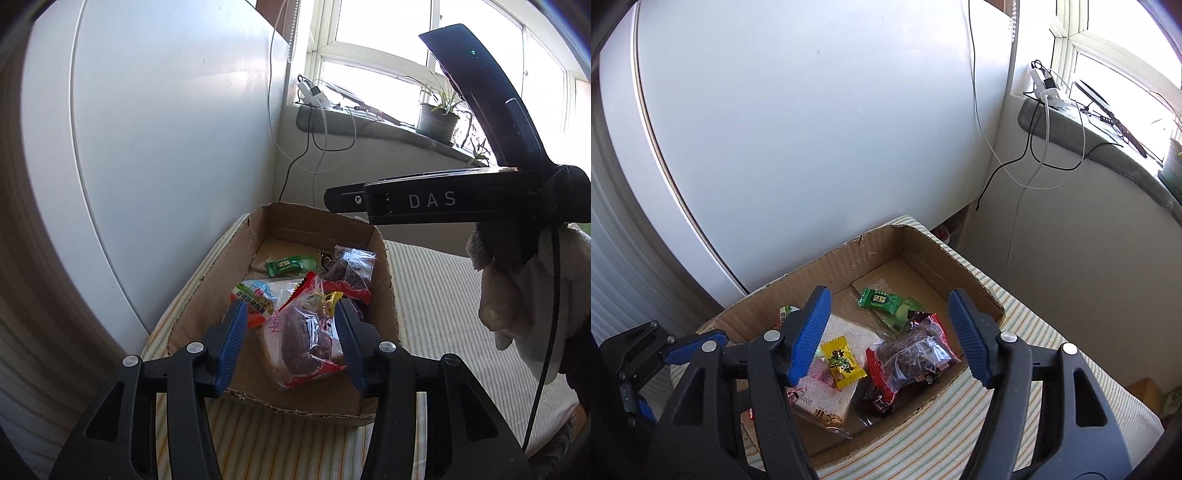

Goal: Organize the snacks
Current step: 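Move both grippers to the last two snacks on the bed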

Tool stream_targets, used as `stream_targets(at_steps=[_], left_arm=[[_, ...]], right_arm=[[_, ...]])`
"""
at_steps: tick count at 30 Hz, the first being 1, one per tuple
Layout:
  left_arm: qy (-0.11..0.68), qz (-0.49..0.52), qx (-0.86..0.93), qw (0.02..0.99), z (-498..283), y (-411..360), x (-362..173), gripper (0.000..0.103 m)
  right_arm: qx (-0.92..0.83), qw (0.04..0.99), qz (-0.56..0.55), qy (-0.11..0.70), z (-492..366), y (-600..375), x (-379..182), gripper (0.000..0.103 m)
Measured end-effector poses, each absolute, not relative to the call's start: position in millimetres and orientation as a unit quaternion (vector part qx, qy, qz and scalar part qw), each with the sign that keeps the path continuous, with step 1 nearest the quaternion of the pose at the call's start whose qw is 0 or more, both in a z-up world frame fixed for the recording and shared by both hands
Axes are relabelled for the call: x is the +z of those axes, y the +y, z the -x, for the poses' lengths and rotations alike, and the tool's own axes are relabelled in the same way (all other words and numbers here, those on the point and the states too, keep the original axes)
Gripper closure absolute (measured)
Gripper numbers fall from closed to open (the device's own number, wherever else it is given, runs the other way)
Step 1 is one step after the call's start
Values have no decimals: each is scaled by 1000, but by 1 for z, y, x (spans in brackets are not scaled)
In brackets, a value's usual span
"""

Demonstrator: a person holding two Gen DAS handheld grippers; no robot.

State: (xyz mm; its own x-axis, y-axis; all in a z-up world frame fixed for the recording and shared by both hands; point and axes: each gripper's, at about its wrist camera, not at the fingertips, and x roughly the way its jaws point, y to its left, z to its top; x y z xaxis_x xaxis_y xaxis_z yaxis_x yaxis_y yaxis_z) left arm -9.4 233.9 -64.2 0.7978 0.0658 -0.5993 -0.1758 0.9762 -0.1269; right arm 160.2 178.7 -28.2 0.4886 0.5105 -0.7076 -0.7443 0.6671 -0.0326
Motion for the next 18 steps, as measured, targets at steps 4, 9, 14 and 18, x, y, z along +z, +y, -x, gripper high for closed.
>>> stream_targets(at_steps=[4,9,14,18], left_arm=[[310,84,62,945,15,229,-60,55],[310,75,60,946,17,219,-57,55],[308,69,54,947,16,207,-52,55],[307,66,44,949,13,195,-50,55]], right_arm=[[366,849,177,339,-156,172,-21,34],[354,856,169,337,-152,156,-15,34],[333,872,165,319,-144,123,-10,34],[320,880,151,316,-138,84,-4,34]])
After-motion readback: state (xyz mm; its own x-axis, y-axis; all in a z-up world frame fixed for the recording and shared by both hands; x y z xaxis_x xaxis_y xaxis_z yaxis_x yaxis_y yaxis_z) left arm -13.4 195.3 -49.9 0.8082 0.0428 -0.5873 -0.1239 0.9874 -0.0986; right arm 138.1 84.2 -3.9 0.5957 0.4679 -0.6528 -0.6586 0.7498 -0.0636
